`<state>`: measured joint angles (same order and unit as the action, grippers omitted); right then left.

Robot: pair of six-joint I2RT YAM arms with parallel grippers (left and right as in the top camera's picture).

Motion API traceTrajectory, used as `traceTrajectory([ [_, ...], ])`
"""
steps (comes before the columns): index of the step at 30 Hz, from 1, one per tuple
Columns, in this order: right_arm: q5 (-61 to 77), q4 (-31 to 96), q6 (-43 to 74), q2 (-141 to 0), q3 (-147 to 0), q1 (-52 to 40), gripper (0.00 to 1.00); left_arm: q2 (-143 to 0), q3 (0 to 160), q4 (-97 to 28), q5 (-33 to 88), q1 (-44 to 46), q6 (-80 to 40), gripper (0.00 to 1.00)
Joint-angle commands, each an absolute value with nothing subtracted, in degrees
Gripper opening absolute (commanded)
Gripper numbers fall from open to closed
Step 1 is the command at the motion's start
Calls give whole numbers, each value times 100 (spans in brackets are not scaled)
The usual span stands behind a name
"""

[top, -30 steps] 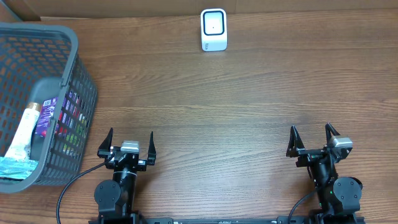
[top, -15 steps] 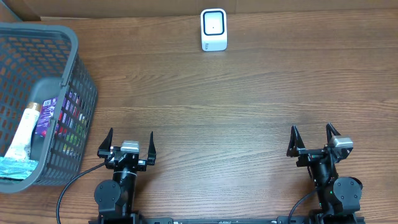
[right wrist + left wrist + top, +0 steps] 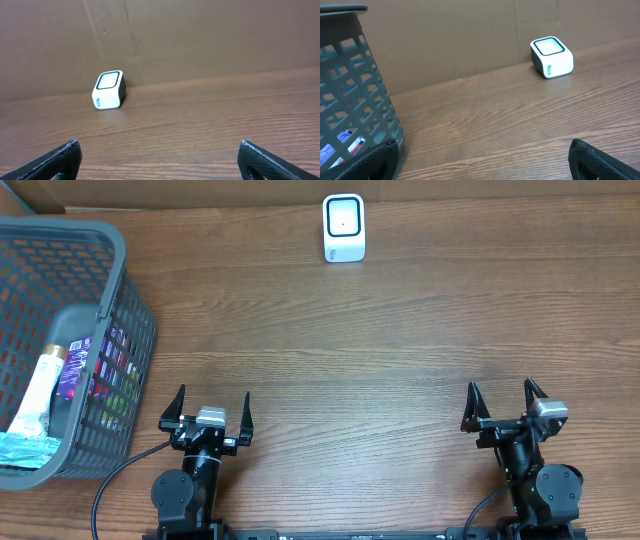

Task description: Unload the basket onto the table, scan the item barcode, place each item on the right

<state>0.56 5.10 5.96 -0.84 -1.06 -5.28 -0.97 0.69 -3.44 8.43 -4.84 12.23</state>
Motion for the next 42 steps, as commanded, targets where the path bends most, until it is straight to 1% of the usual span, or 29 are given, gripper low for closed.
traceTrajectory([
  [1,178,622,591,-23,-281,-545,100,-38,368,-464,1066,-449,978,100],
  [6,357,989,589,-69,-694,-545,100,-353,1177,-1061,1374,-449,895,100],
  [13,694,1400,572,-652,-1557,-545,100,-1973,3000,-1723,1656,-449,904,100],
  [17,803,1651,567,-1280,-2257,-545,100,-3151,4272,-2386,1815,-449,904,100],
  [22,805,2309,545,-2327,-3395,-545,100,-4711,6235,-3865,1828,-449,923,100],
  [25,805,2812,545,-3028,-4182,-545,100,-5710,7590,-5009,1828,-449,926,100],
  [27,805,3273,545,-3568,-4829,-545,100,-6337,8455,-5739,1861,-449,902,100],
  [31,805,4440,548,-4661,-6239,-545,100,-7513,10239,-7185,2342,-447,875,99],
  [33,810,4947,550,-5061,-6799,-545,100,-7846,10728,-7614,2351,-447,880,100],
  [35,805,5417,552,-5470,-7338,-545,100,-8086,10978,-7747,2296,-449,897,99],
  [37,891,5625,554,-5769,-7669,-545,100,-8182,10986,-7723,2386,-449,895,100],
  [42,1400,5627,554,-6084,-7765,-545,100,-8291,11004,-7489,2482,-460,871,100],
])
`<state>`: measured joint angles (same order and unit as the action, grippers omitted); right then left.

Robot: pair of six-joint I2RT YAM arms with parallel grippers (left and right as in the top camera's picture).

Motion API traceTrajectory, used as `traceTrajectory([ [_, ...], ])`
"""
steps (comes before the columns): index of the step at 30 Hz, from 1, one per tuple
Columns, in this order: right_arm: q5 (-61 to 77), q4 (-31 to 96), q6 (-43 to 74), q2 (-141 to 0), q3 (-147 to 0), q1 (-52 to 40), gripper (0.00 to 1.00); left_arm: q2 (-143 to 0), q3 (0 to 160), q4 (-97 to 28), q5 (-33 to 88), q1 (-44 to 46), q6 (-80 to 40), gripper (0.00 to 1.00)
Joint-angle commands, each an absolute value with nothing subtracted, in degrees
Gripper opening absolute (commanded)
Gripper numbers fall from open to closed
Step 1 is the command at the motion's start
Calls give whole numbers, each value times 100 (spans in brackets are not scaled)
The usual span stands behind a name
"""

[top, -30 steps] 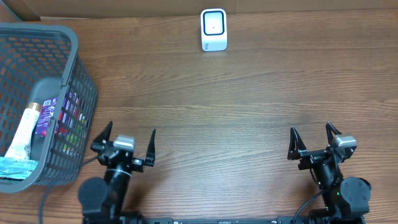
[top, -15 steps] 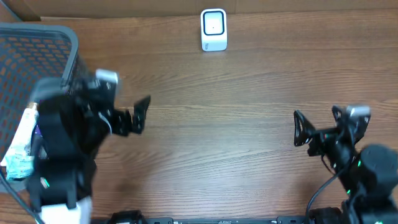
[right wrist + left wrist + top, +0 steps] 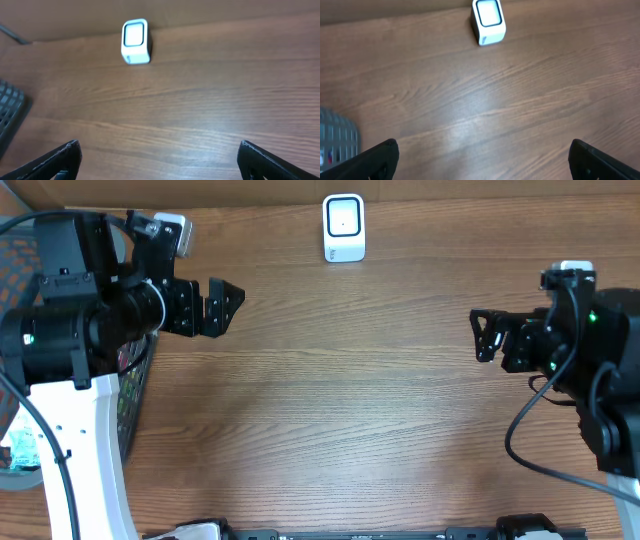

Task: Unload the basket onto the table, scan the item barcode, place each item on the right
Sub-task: 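Reach the left gripper into the basket and grasp the purple package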

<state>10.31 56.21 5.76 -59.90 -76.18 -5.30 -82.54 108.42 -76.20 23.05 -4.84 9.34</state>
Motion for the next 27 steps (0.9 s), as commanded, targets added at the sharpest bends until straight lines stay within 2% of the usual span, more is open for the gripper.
traceTrajectory([
  [1,1470,5629,552,-6165,-7765,-545,100,-8294,11168,-7470,2102,-552,456,100],
  [4,1468,5634,552,-6257,-7765,-545,100,-8294,11539,-7550,1243,-840,-480,100],
  [8,1468,5660,552,-6366,-7765,-545,100,-8294,12018,-7666,742,-1656,-1135,99],
  [13,1468,5697,552,-6512,-7762,-545,100,-8357,12084,-7738,663,-3083,-1859,100],
  [18,1468,5741,550,-6628,-7762,-545,100,-8807,12081,-8003,661,-4042,-2082,100],
  [27,1466,5739,548,-6820,-7760,-545,100,-10353,12081,-8534,666,-4305,-1822,96],
])
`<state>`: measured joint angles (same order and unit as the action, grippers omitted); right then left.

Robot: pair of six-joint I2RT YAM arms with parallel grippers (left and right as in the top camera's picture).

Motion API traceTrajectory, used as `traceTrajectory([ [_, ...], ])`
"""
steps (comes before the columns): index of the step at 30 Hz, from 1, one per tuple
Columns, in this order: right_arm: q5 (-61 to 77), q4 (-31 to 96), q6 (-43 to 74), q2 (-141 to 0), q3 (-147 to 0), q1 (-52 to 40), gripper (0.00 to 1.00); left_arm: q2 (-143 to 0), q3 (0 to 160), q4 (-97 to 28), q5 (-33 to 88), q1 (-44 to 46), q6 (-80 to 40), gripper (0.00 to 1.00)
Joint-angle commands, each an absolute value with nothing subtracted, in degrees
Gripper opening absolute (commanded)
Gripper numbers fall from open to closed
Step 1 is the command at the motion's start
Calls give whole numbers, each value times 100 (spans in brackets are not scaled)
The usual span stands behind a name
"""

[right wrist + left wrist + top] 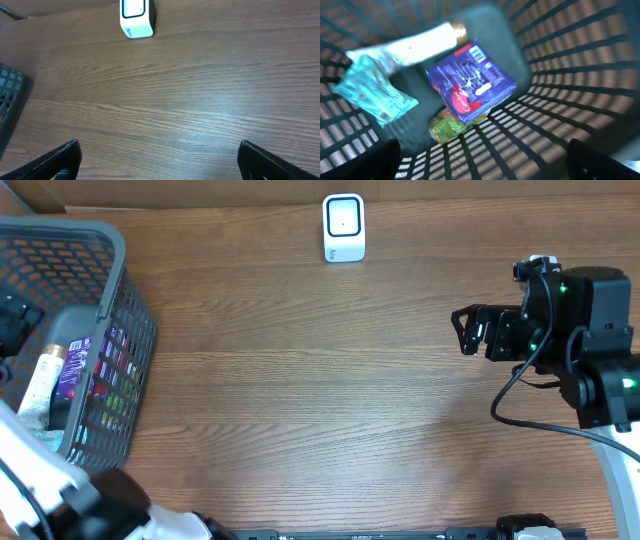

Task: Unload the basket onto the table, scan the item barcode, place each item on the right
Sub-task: 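Reach the left gripper into the basket and grasp the purple package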

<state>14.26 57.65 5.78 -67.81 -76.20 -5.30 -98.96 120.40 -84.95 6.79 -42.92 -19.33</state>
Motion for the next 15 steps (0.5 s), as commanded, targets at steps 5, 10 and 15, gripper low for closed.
traceTrajectory([
  [5,1463,5739,550,-6838,-7760,-545,100,-10984,12079,-8471,1153,-4294,-1184,95],
  [10,1463,5736,548,-6840,-7760,-545,100,-11417,12079,-8401,1511,-4189,-652,93],
  [15,1463,5736,550,-6840,-7760,-545,100,-11712,12079,-8340,1385,-3992,-596,92],
])
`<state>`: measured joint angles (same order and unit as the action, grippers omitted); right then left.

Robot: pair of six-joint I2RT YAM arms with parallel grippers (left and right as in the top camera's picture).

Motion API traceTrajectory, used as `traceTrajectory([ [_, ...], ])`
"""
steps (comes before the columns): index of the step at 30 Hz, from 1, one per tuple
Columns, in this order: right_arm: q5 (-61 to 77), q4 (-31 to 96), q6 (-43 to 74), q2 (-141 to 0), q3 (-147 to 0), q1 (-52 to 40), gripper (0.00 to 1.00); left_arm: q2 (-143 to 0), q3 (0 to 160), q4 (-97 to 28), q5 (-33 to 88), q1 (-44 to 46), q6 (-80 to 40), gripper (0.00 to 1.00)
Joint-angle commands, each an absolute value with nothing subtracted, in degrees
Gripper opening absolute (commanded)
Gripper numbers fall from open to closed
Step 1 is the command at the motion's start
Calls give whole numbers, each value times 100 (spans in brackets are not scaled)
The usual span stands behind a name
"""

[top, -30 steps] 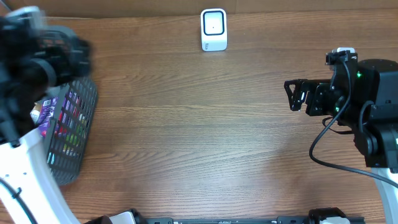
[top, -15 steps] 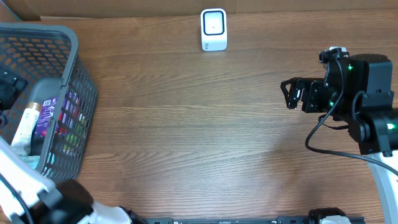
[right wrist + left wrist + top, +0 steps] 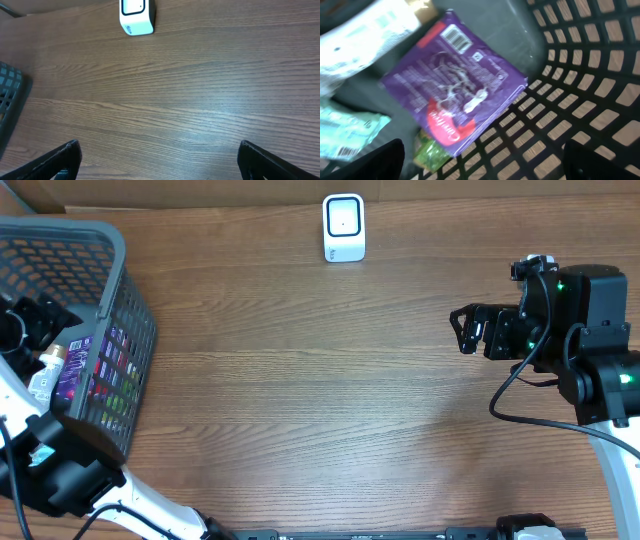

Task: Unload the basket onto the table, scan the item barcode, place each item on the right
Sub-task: 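Reach the left gripper into the basket and grasp the purple package, then lift the purple package out and place it on the table centre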

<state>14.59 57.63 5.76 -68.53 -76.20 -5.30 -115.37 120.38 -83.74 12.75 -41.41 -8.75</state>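
The white scanner [image 3: 343, 227] stands at the table's far edge, also in the right wrist view [image 3: 136, 15]. Inside the grey basket [image 3: 128, 300] lie a purple packet [image 3: 455, 105] with its barcode facing up, a white tube [image 3: 365, 35], a teal packet [image 3: 345, 131] and a green item [image 3: 432, 150]. My left gripper [image 3: 35, 320] hangs open inside the basket, just above the purple packet [image 3: 75, 365], with nothing between its fingers [image 3: 372, 160]. Over the table's right side my right gripper [image 3: 463, 330] stands open and holds nothing.
The basket's slatted wall [image 3: 580, 75] rises close on the right of my left gripper. A corner of the basket [image 3: 10, 95] shows at the left of the right wrist view. Bare wooden table [image 3: 320, 400] lies between the basket and my right arm.
My left gripper has come lower inside the basket, so the purple packet now fills more of its view. My right gripper has barely moved.
Both grippers first rested open near the table's front edge. Then both were raised over the table, the left beside the basket and the right at the right side. After that the left hung open above the basket's contents, and now sits closer to the purple packet.
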Motion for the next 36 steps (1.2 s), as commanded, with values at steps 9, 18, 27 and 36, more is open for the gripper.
traceTrajectory([
  [9,1466,5739,550,-6840,-7760,-545,100,-12390,12068,-8114,1090,-3599,-576,90],
  [18,1468,5739,552,-6840,-7760,-545,100,-13032,12057,-8173,751,-3400,-604,87],
  [27,1466,5736,552,-6840,-7760,-545,100,-13325,12066,-8333,460,-3417,-867,4],
  [36,1468,5714,552,-6840,-7760,-545,100,-13054,13428,-9041,403,-3420,-1081,4],
])
